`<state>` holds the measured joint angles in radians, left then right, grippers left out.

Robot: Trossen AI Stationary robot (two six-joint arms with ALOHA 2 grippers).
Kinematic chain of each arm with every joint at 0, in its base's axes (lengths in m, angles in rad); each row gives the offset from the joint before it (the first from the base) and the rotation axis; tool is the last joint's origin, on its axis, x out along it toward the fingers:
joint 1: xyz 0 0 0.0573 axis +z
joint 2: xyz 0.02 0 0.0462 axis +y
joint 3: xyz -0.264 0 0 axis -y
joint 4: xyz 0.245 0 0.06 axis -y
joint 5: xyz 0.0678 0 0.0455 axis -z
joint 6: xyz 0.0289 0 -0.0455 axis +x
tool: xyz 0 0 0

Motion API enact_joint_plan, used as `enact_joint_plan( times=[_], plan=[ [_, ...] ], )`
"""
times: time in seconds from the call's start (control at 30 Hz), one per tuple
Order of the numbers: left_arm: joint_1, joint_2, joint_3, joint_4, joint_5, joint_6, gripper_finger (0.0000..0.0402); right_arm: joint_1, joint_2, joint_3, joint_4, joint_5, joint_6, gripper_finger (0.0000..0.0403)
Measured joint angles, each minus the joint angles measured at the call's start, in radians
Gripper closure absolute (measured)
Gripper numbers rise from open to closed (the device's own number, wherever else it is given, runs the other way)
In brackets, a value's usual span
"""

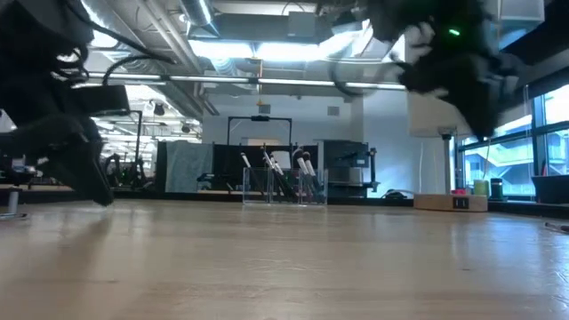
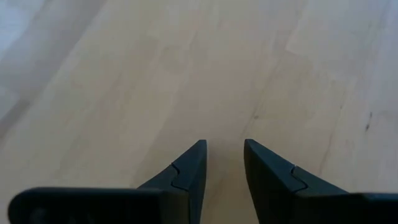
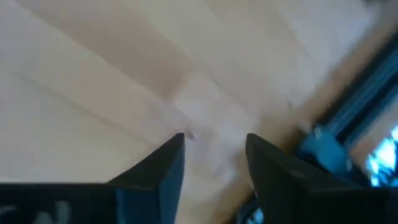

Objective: Put items in baskets/containers
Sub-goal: Put the black eyeshadow brush into the transparent organizer

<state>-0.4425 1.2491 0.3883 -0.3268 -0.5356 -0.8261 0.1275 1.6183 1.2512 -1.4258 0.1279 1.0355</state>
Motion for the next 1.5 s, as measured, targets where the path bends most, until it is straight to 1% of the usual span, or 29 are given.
enact_joint_plan(
  times=[0.07, 0.13, 0.27, 0.4, 0.67, 0.83, 0.9, 1.0, 1.1, 1.17, 1.3, 1.37, 1.43, 1.5],
  plan=[
    [-0.013, -0.037, 0.002, -0.041, -0.016, -0.019, 0.0300, 0.011, -0.036, -0.093, 0.060, -0.056, 0.041, 0.0211],
    [-0.018, -0.065, 0.005, -0.048, -0.030, -0.025, 0.0300, 0.024, -0.071, -0.187, 0.146, -0.121, 0.076, 0.0202],
    [-0.029, -0.126, 0.006, -0.052, -0.066, -0.025, 0.0300, 0.053, -0.151, -0.355, 0.394, -0.226, 0.137, 0.0203],
    [-0.028, -0.166, 0.006, -0.051, -0.099, -0.020, 0.0300, 0.071, -0.205, -0.473, 0.544, -0.246, 0.209, 0.0219],
    [-0.028, -0.181, 0.006, -0.051, -0.101, -0.024, 0.0300, 0.108, -0.215, -0.596, 0.589, -0.263, 0.349, 0.0247],
    [-0.029, -0.181, 0.006, -0.051, -0.099, -0.025, 0.0300, 0.132, -0.218, -0.645, 0.718, -0.265, 0.427, 0.0261],
    [-0.032, -0.181, 0.006, -0.051, -0.094, -0.025, 0.0300, 0.134, -0.218, -0.645, 0.747, -0.263, 0.433, 0.0267],
    [-0.046, -0.181, 0.006, -0.052, -0.093, -0.025, 0.0300, 0.134, -0.217, -0.641, 0.740, -0.266, 0.432, 0.0277],
    [-0.057, -0.181, 0.006, -0.056, -0.099, -0.025, 0.0300, 0.131, -0.218, -0.606, 0.677, -0.265, 0.397, 0.0284],
    [-0.058, -0.181, 0.006, -0.058, -0.101, -0.025, 0.0300, 0.131, -0.226, -0.559, 0.613, -0.249, 0.357, 0.0288],
    [-0.058, -0.181, 0.006, -0.059, -0.118, -0.025, 0.0300, 0.132, -0.242, -0.435, 0.589, -0.203, 0.178, 0.0289],
    [-0.058, -0.181, 0.006, -0.059, -0.126, -0.026, 0.0300, 0.144, -0.237, -0.374, 0.596, -0.160, 0.082, 0.0289],
    [-0.058, -0.181, 0.006, -0.059, -0.128, -0.026, 0.0300, 0.161, -0.221, -0.337, 0.622, -0.128, -0.006, 0.0288],
    [-0.058, -0.181, 0.006, -0.059, -0.127, -0.028, 0.0300, 0.181, -0.200, -0.325, 0.638, -0.120, -0.102, 0.0288]
  ],
)
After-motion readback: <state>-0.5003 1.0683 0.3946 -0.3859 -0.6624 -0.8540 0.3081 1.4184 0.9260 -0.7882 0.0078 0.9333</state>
